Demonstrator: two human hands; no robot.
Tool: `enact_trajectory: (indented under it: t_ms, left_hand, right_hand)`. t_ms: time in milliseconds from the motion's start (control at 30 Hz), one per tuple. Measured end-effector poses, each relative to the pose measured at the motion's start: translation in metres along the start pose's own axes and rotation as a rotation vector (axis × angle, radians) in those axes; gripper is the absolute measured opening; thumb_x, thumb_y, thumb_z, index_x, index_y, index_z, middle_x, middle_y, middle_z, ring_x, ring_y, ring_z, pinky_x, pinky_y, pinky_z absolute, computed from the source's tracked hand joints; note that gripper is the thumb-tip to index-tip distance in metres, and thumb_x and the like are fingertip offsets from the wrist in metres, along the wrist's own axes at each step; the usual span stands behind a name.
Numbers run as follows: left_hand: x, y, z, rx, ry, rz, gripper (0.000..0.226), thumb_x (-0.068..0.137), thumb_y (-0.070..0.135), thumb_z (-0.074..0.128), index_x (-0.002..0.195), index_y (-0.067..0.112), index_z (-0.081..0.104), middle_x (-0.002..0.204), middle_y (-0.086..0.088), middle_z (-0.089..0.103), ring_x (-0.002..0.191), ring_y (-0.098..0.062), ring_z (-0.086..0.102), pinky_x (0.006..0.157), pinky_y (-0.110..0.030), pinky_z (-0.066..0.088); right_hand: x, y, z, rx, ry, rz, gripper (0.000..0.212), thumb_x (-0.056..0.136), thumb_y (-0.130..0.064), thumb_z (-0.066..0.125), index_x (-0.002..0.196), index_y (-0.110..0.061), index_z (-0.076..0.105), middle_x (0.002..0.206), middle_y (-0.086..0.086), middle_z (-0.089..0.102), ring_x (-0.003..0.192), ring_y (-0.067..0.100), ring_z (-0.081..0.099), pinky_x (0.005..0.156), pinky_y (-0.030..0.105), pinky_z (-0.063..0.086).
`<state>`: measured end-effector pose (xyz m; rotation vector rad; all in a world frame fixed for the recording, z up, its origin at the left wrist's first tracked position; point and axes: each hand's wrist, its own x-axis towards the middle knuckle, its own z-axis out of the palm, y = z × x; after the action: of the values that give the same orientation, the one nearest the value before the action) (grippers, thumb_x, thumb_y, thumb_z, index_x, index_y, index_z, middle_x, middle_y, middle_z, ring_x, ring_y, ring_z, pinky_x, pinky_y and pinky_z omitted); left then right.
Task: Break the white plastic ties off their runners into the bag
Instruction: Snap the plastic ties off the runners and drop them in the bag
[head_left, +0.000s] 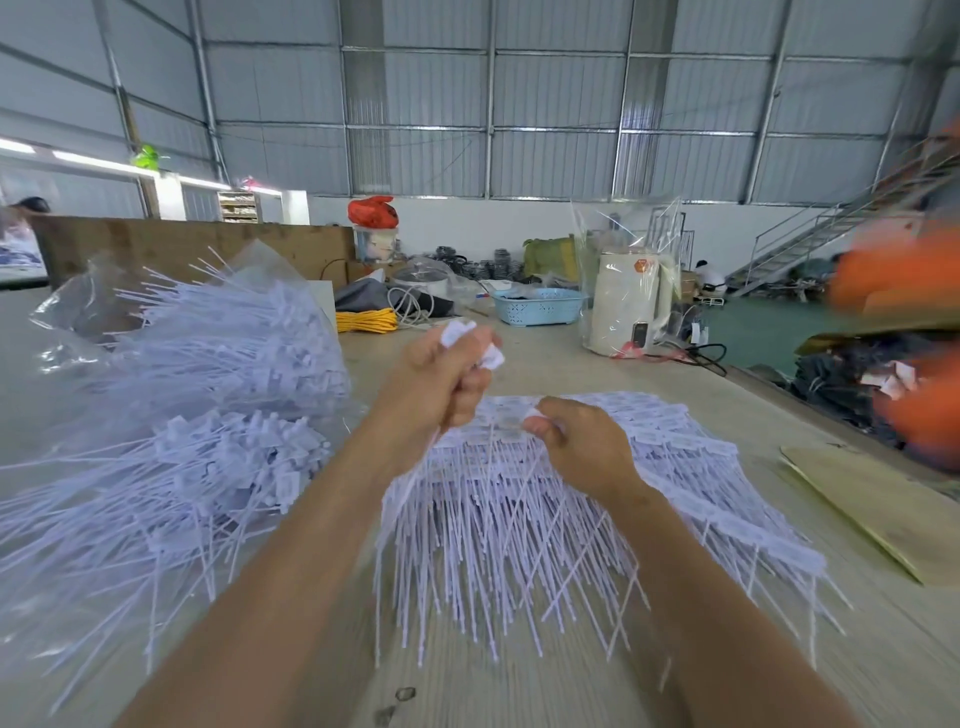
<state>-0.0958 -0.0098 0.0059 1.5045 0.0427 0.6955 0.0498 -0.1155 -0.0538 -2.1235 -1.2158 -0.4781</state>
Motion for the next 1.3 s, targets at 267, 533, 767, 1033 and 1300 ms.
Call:
enact_trajectory:
  t_ms: [267,533,767,1033,1300]
  left_hand:
    - [0.008,0.004,-0.056,1.569,0.494,0.133,0.033,0.097,0.016,0.045,0.130,0.023,0.047,0.104,-0.012,0.057,0.094,-0.033,0.057,0.065,-0.037,0.039]
    - [-0.002,-0.002,-0.142,1.730,0.497,-0.520,0.043,0.098,0.019,0.043,0.137,0.036,0.043,0.135,-0.011,0.042,0.128,-0.032,0.039,0.103,-0.043,0.032]
    - [-0.028,-0.015,-0.189,1.785,0.253,-0.627,0.046,0.098,0.040,0.031,0.143,0.043,0.024,0.146,-0.009,0.027,0.134,-0.033,0.024,0.104,-0.053,0.026]
    - [-0.028,-0.004,-0.174,1.807,0.254,-0.646,0.098,0.085,0.063,0.047,0.148,0.028,-0.018,0.153,-0.012,0.016,0.141,-0.033,0.014,0.106,-0.057,0.023]
    - [0.010,-0.009,-0.048,1.210,0.050,-0.135,0.088,0.079,0.070,0.051,0.150,0.034,0.014,0.154,-0.001,0.021,0.141,-0.023,0.016,0.112,-0.047,0.023]
  right_hand:
    - [0.001,-0.009,0.000,0.154,0.015,-0.018,0.041,0.094,-0.031,0.054,0.060,-0.027,0.030,0.053,-0.006,0.032,0.061,0.022,0.038,0.057,0.032,0.031]
    - [-0.001,-0.003,0.006,0.180,-0.005,-0.030,0.027,0.093,-0.027,0.057,0.069,-0.023,0.043,0.055,-0.011,0.036,0.064,0.023,0.040,0.060,0.031,0.030]
    - [-0.001,-0.009,0.006,0.172,-0.036,-0.026,0.022,0.093,-0.029,0.056,0.075,-0.017,0.053,0.067,0.006,0.051,0.068,0.024,0.047,0.066,0.034,0.039]
    - [0.000,-0.010,0.009,0.205,-0.023,0.001,0.032,0.092,-0.029,0.056,0.062,-0.029,0.043,0.056,-0.004,0.045,0.063,0.023,0.046,0.063,0.033,0.037]
    - [0.001,-0.012,0.005,0.358,-0.043,0.055,0.017,0.086,-0.032,0.065,0.089,-0.026,0.050,0.084,0.002,0.058,0.079,0.020,0.055,0.068,0.033,0.042]
